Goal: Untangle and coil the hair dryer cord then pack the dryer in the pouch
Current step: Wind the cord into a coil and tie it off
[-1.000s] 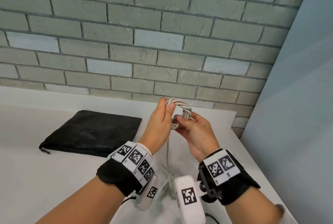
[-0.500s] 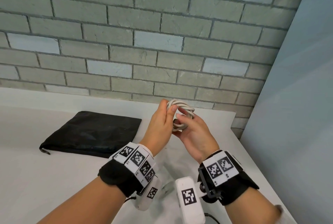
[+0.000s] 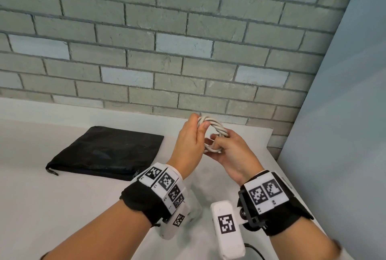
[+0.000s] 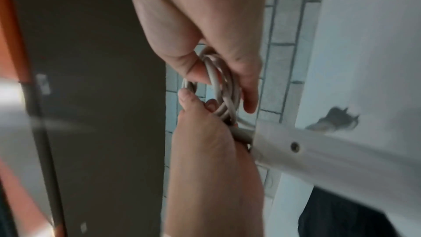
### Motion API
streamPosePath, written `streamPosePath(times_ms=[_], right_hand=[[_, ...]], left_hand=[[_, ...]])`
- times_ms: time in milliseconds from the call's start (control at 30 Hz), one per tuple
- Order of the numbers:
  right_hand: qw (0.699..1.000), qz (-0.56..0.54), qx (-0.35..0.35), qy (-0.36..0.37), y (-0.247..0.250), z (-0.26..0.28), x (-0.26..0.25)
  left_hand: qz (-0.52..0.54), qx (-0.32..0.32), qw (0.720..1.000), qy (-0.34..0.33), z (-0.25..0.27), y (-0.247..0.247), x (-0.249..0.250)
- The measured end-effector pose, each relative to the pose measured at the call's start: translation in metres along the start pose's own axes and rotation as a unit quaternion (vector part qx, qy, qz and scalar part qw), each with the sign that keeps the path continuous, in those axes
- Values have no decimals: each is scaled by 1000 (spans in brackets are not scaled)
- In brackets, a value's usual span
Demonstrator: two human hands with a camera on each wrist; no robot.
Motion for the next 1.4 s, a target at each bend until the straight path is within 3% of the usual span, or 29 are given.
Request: streamPosePath(times_ms=[100, 200, 433, 767, 933, 1067, 1300, 1400], right_hand=[[984, 148, 94, 20, 21, 7, 1], [981, 181, 73, 20, 15, 12, 9], [997, -34, -29, 61, 4, 19, 6], [969, -220, -114, -4, -5, 21, -7], [992, -41, -122, 17, 8, 33, -9], [988, 69, -139, 8, 12, 40, -3], [938, 305, -163, 9, -1, 39, 34], [910, 388, -145, -14, 2, 29, 45]], left_hand=[[-22, 19, 1000, 1, -2, 3, -4], [-41, 40, 998, 10, -4, 7, -10], [-22, 40, 998, 35, -5, 13, -15], [28, 1, 999, 43, -8, 2, -10], [46, 13, 995, 87, -11, 16, -19], [57, 9, 994, 89, -9, 14, -17], [99, -7, 989, 110, -2, 1, -15], [134, -26, 979, 150, 2, -5, -20]])
Point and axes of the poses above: each hand's wrist, its own z-axis away from the middle knuckle, its own y-axis out of the back of the hand, x = y × z, the point moved 10 cm from there along -z, towards the middle knuckle, and after that the axes turned 2 degrees about x, right-handed, at the moved point
